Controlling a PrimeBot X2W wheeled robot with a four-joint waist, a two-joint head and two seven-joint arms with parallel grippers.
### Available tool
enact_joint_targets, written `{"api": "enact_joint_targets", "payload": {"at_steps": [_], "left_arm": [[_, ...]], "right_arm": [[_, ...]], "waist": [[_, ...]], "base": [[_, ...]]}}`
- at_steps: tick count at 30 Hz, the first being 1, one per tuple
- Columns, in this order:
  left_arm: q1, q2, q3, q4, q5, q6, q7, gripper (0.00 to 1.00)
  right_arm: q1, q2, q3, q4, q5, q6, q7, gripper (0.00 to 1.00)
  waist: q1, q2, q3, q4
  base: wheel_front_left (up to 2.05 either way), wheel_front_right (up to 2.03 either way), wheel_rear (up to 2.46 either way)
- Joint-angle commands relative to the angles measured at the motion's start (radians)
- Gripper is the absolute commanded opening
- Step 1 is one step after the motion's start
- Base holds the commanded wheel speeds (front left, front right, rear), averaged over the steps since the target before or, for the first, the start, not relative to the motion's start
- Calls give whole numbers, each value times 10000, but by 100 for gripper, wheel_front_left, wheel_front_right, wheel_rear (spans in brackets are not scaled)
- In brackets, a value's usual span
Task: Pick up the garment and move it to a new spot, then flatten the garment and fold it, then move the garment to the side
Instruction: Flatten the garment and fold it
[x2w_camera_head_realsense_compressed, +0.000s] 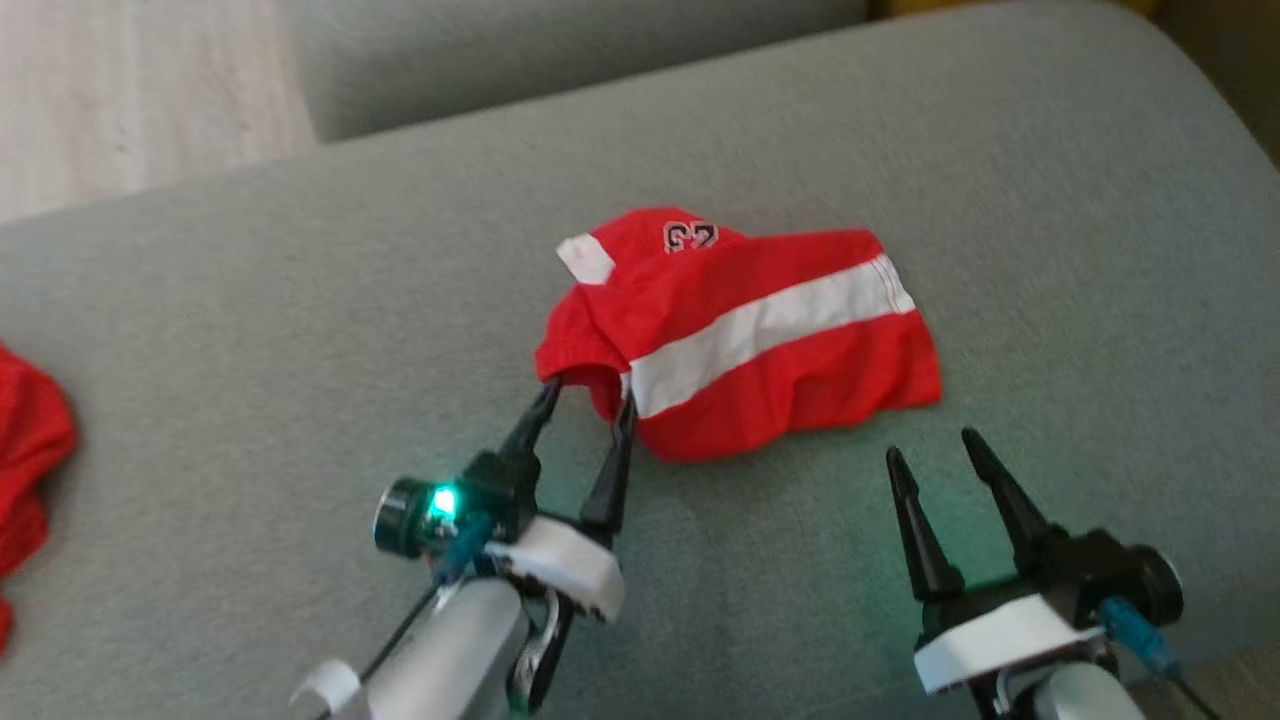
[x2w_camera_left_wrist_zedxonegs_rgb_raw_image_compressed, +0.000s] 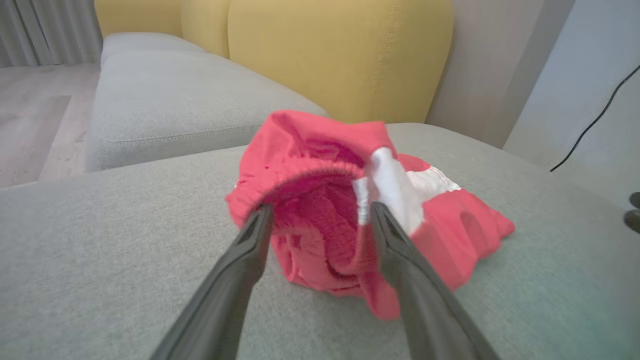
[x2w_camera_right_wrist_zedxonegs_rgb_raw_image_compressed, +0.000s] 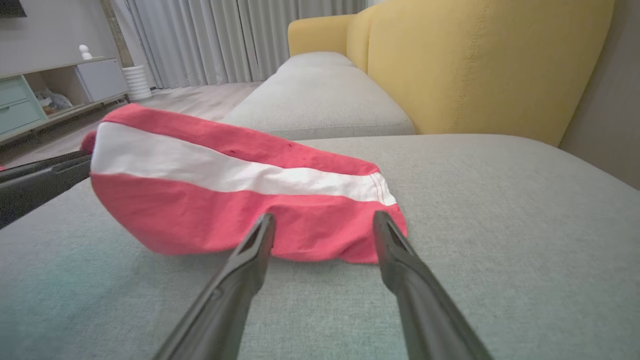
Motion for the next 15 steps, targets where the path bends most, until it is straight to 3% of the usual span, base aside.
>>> {"api": "enact_joint_targets", "payload": {"at_steps": [1, 10, 11, 12, 13, 15], "left_arm": [[-412, -18, 178, -195, -48, 44, -95, 100], [-1143, -18, -271, 134, -740, 98, -95, 100], [-1182, -18, -337, 115, -777, 76, -95, 85], [-1211, -18, -396, 90, -822, 62, -95, 35], [-1238, -18, -456, 60, -861, 50, -95, 0], [-1273, -18, -573, 19, -925, 20, -95, 0]], "right_arm": [[-344, -143, 246, -346, 52, 77, -65, 100], [-570, -210, 240, -337, 121, 77, -65, 100], [-580, -210, 232, -338, 119, 77, -65, 100], [-584, -209, 226, -342, 114, 77, -65, 100], [-585, -207, 222, -345, 108, 77, -65, 100], [-566, -201, 207, -336, 134, 77, -65, 100]], "waist": [[-3, 0, 326, -282], [-3, 0, 652, -427], [-3, 0, 658, -418], [-3, 0, 661, -398], [-3, 0, 660, -375], [-3, 0, 634, -288]], "base": [[0, 0, 0], [0, 0, 0], [0, 0, 0], [0, 0, 0], [0, 0, 0], [0, 0, 0]]}}
